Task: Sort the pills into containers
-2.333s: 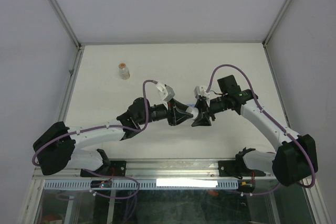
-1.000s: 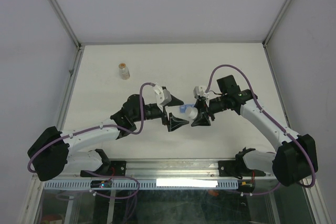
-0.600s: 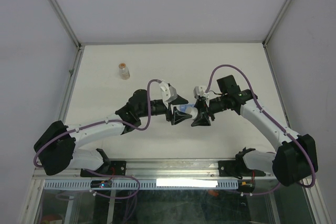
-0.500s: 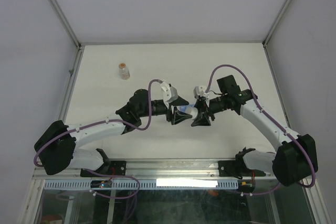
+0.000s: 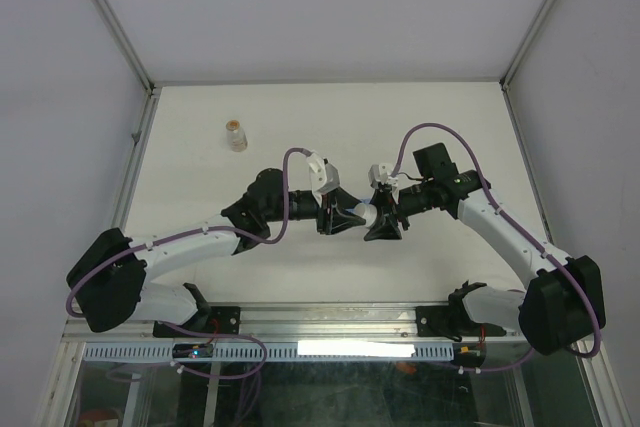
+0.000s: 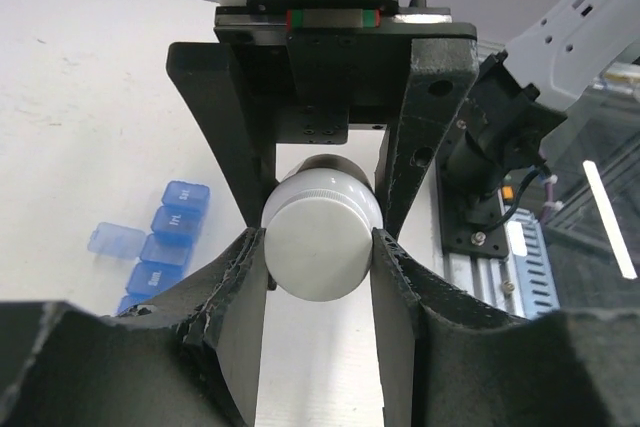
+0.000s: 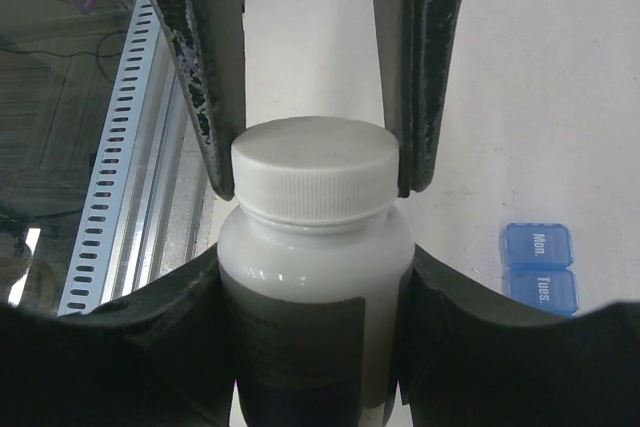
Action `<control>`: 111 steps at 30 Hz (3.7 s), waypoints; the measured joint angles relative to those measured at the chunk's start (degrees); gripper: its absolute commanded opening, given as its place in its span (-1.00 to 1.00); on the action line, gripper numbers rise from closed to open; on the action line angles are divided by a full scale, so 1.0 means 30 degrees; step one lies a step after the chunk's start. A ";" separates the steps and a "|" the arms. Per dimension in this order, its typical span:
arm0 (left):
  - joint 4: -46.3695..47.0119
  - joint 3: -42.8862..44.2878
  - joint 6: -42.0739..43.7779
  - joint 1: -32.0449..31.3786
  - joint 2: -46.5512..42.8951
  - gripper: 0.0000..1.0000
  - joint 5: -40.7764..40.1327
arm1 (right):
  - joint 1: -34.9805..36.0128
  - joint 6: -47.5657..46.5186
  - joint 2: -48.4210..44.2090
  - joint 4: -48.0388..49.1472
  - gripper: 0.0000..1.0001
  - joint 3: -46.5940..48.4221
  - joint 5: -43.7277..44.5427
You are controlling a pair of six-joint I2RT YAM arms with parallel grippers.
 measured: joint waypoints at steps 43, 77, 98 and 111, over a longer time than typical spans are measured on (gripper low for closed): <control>-0.1909 -0.0889 -1.1642 -0.3796 -0.2426 0.83 -1.2582 | -0.0036 0.0721 -0.0007 0.0656 -1.00 0.0000 0.0627; 0.3060 -0.1377 0.2951 0.0903 0.0022 0.61 0.0058 | -0.0036 0.0641 -0.0007 0.0634 -1.00 0.0000 0.0437; 0.2543 -0.0627 0.2776 0.0860 0.0634 -0.10 0.1078 | -0.0080 0.0641 0.0000 0.0721 -1.00 0.0000 0.0612; 0.2652 -0.0539 0.0823 0.0940 0.0736 -1.00 0.1311 | -0.0138 0.0656 0.0000 0.0794 -1.00 0.0015 0.0619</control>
